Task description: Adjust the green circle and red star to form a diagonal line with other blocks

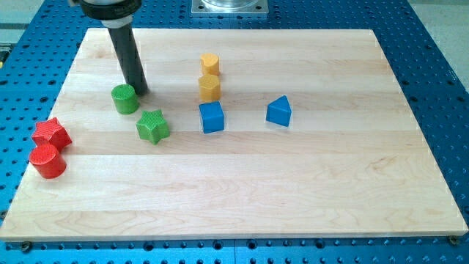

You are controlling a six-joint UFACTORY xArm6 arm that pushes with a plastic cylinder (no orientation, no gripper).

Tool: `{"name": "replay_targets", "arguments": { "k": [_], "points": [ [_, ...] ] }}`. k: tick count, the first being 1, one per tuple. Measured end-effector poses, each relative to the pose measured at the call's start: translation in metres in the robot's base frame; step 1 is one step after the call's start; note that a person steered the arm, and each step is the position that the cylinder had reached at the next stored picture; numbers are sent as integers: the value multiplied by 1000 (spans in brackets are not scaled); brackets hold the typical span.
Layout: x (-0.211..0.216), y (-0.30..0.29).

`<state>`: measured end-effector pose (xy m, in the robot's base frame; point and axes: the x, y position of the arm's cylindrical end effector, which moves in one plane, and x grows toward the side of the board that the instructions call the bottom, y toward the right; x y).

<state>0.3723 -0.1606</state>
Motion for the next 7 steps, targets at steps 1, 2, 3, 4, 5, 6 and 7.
{"name": "replay_targets", "arguments": {
  "k": [1,2,3,4,5,6,7],
  "points": [
    [31,-3],
    [48,-16],
    [37,-16],
    [61,-24],
    [64,-26],
    [23,-53],
    [28,-119]
  ]
}}
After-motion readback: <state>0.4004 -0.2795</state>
